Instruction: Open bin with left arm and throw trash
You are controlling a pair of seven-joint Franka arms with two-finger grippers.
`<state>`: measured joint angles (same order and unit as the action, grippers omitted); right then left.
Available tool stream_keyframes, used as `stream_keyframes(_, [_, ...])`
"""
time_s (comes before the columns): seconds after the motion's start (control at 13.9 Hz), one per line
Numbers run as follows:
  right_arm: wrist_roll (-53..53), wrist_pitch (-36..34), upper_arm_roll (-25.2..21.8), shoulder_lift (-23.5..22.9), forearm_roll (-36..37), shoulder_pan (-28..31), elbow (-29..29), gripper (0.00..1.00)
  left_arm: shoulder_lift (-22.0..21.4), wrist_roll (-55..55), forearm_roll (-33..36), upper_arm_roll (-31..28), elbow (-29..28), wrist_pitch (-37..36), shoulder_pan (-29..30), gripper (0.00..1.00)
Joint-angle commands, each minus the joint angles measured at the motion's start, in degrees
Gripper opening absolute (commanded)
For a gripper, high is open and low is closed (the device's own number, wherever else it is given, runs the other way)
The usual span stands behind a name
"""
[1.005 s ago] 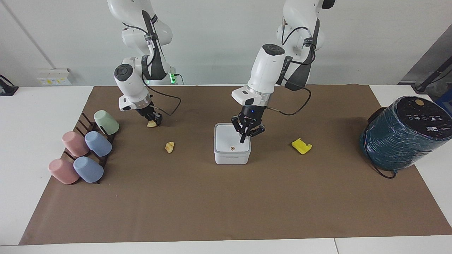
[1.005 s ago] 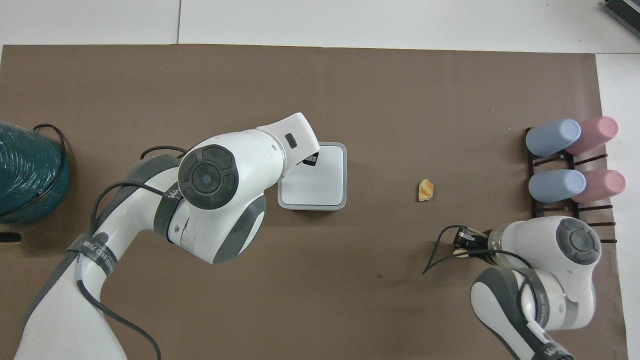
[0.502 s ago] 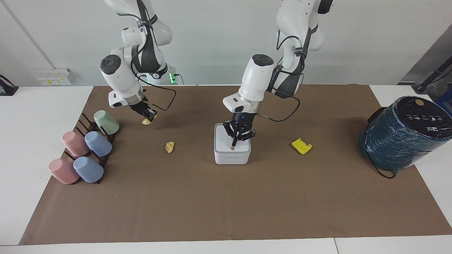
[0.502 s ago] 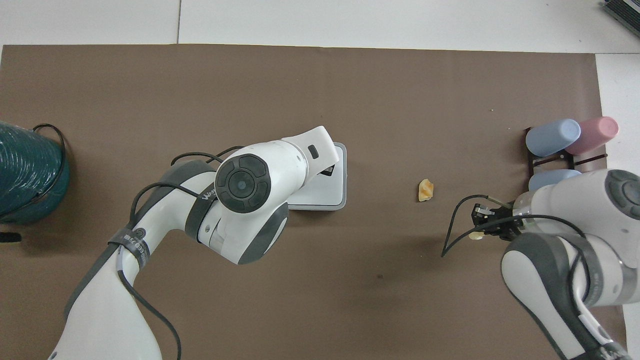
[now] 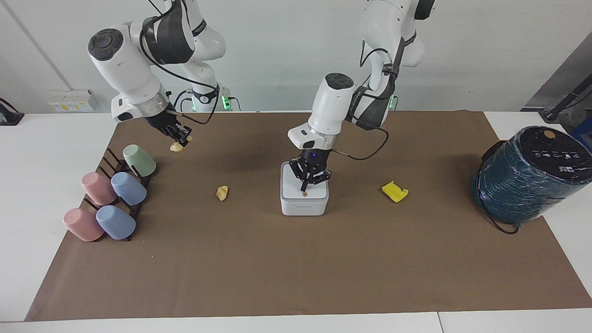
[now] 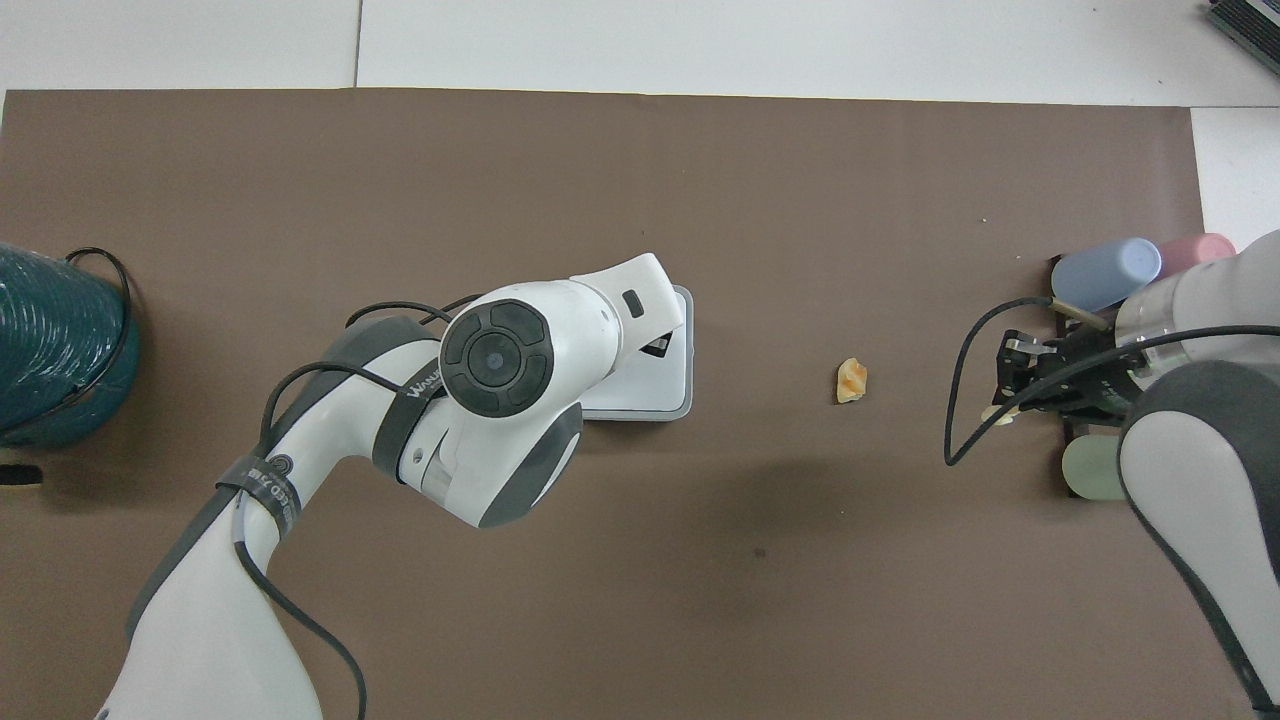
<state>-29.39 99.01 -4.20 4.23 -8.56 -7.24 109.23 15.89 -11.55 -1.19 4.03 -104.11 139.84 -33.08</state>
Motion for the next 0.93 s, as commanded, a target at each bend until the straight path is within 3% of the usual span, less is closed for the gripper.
stream_keyframes(0.0, [-1.81,-2.77,0.42,-1.42,-5.57,0.03,-3.58,0.00,-6.38,-0.76,0.75,-1.04,-0.57,-11.39,-0.06,0.00])
stream_keyframes(0.22, [-7.15,-1.03,0.59,-1.51,-14.52,-1.02,-3.76,0.00,-11.31,-0.85,0.83,-1.13,-1.01,-22.56,1.78,0.00])
stream_keyframes(0.43, [-19.79,9.31,0.68,-2.38,-16.04,-8.73,-3.50,0.00,-13.52,-2.33,0.83,-1.13,-1.62,-30.23,4.86,0.00])
stream_keyframes(0.86, [-32.46,25.15,0.95,-10.53,-23.17,-17.53,-5.86,0.00,-13.96,-4.19,2.24,-1.22,-10.04,-19.89,12.68,0.00])
